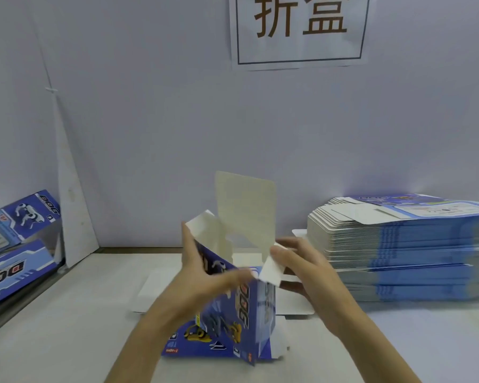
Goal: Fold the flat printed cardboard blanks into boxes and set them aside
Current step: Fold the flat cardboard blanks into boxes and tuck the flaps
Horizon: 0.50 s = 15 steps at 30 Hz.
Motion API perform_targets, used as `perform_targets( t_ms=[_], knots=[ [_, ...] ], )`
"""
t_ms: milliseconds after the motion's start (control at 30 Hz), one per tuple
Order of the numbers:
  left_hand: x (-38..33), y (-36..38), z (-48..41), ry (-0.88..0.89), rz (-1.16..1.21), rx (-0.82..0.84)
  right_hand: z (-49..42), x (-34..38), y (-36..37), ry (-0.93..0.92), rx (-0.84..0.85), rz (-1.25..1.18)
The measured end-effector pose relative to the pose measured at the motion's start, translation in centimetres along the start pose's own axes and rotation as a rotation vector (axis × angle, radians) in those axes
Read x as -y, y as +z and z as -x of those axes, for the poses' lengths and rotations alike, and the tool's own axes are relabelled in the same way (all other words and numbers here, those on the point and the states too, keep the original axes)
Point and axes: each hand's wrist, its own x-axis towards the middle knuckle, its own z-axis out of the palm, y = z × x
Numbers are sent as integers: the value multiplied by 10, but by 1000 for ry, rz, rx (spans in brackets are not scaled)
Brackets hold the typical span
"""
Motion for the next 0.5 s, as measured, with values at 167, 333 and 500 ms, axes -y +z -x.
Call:
perform_targets(
  t_ms=[167,333,500],
  knots=[
    [-1,13,8,248,-245,-108,13,25,-3,-243,-84,255],
    [1,14,12,303,-296,-61,12,27,-14,-370,-351,205],
    [9,23,6,315,-532,-65,10,20,-13,-306,-521,16]
  ],
)
